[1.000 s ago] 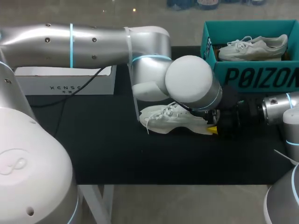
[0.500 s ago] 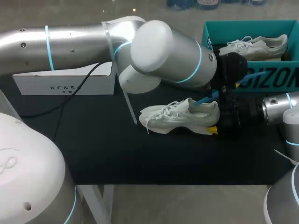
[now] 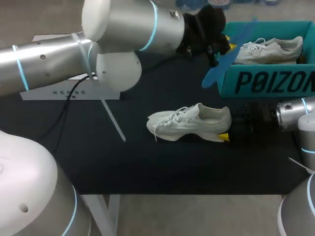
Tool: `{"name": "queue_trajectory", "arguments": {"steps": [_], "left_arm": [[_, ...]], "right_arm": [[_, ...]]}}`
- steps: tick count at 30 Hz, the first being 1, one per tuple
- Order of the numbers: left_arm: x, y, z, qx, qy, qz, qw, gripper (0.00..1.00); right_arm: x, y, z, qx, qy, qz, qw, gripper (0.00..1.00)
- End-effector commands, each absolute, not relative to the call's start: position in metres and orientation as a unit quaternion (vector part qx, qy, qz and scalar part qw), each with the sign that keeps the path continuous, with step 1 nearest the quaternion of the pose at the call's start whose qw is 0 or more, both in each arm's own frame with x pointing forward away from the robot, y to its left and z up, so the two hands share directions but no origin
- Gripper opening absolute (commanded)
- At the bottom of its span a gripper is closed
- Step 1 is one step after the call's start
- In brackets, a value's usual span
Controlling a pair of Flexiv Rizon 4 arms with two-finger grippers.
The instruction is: Take the shoe out of the shoebox, open the shoe tongue, remove and reinsert the insole, then place the shoe into the shoebox
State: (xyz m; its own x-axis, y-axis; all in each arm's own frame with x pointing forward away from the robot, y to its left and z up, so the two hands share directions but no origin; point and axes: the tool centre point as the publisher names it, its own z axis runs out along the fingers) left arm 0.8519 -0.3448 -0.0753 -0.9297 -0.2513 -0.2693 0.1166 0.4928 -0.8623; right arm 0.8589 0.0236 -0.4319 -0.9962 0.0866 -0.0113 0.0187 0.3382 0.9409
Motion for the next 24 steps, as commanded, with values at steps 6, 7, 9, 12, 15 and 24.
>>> {"name": "queue_trajectory", "arguments": {"steps": [6,7,9,12,15,24], "left_arm": [[0.875,-0.295,-0.025,-0.013,0.803,-0.575,0.156,0.00],[0.875,-0.295,-0.025,-0.013,0.803,-0.575,0.156,0.00],[0.875,-0.295,-0.025,-0.013,0.803,-0.575,0.156,0.00],[0.875,-0.295,-0.025,-0.013,0.803,-0.575,0.156,0.00],[0.875,-0.295,-0.025,-0.013,0.803,-0.575,0.156,0.00],[0.879,-0.290,-0.021,-0.014,0.796,-0.592,0.122,0.00]], "right_arm": [[0.859,0.025,-0.435,0.033,0.818,0.573,0.030,0.00],[0.859,0.025,-0.435,0.033,0.818,0.573,0.030,0.00],[0.859,0.025,-0.435,0.033,0.818,0.573,0.030,0.00],[0.859,0.025,-0.435,0.033,0.818,0.573,0.030,0.00],[0.859,0.025,-0.435,0.033,0.818,0.573,0.030,0.00],[0.859,0.025,-0.435,0.033,0.818,0.573,0.030,0.00]]}}
